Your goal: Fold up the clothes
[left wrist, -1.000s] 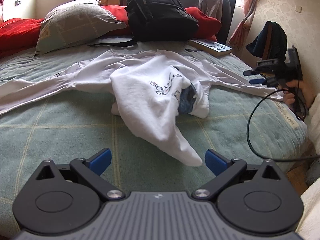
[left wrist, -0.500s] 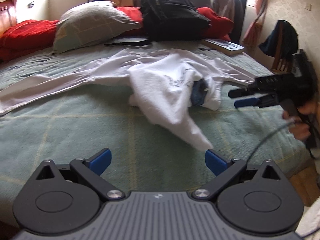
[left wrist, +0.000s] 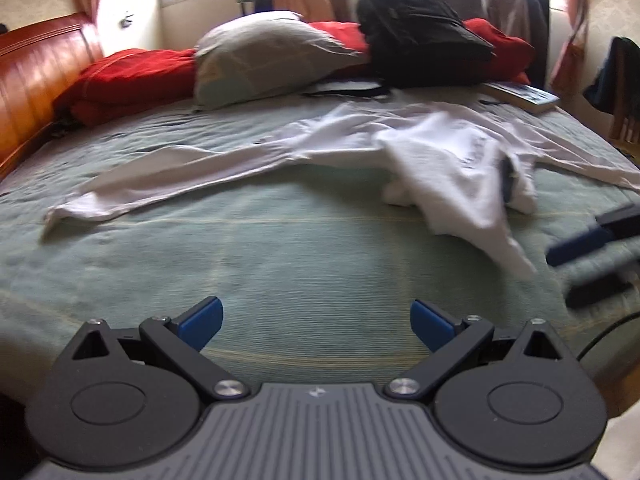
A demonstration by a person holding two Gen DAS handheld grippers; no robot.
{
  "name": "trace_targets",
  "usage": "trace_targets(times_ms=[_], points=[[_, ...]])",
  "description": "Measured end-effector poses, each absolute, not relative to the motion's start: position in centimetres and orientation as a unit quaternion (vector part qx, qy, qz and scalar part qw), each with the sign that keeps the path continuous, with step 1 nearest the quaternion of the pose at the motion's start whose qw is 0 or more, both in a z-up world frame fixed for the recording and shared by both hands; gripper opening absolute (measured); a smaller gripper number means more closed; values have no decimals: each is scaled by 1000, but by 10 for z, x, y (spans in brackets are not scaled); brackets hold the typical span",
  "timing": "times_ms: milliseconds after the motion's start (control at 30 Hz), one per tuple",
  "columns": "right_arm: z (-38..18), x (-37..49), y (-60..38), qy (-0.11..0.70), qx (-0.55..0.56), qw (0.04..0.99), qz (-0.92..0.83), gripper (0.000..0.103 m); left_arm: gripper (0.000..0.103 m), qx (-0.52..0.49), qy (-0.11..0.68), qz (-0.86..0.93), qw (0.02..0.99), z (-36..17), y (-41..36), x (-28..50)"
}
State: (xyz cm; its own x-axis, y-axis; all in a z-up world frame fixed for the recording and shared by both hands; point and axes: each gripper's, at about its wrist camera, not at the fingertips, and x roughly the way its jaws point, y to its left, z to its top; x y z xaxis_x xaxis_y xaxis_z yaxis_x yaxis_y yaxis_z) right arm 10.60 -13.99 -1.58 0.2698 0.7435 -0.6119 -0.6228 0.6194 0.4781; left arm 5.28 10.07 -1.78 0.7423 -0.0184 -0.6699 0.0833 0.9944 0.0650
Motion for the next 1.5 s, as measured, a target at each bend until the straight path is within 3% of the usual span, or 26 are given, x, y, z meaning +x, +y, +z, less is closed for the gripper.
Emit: trace_targets(times_ms=[367, 1167, 1500], points=[[-33, 114, -60, 440, -60, 797, 410, 88, 100, 26, 350, -31, 936, -19, 126, 50], [-15, 213, -101, 343, -191, 893, 218, 89, 100, 43, 353, -57, 933, -16, 105, 69], [-4, 275, -116, 334, -189, 900, 205, 91, 100, 47, 367, -70, 927, -21, 96, 93]])
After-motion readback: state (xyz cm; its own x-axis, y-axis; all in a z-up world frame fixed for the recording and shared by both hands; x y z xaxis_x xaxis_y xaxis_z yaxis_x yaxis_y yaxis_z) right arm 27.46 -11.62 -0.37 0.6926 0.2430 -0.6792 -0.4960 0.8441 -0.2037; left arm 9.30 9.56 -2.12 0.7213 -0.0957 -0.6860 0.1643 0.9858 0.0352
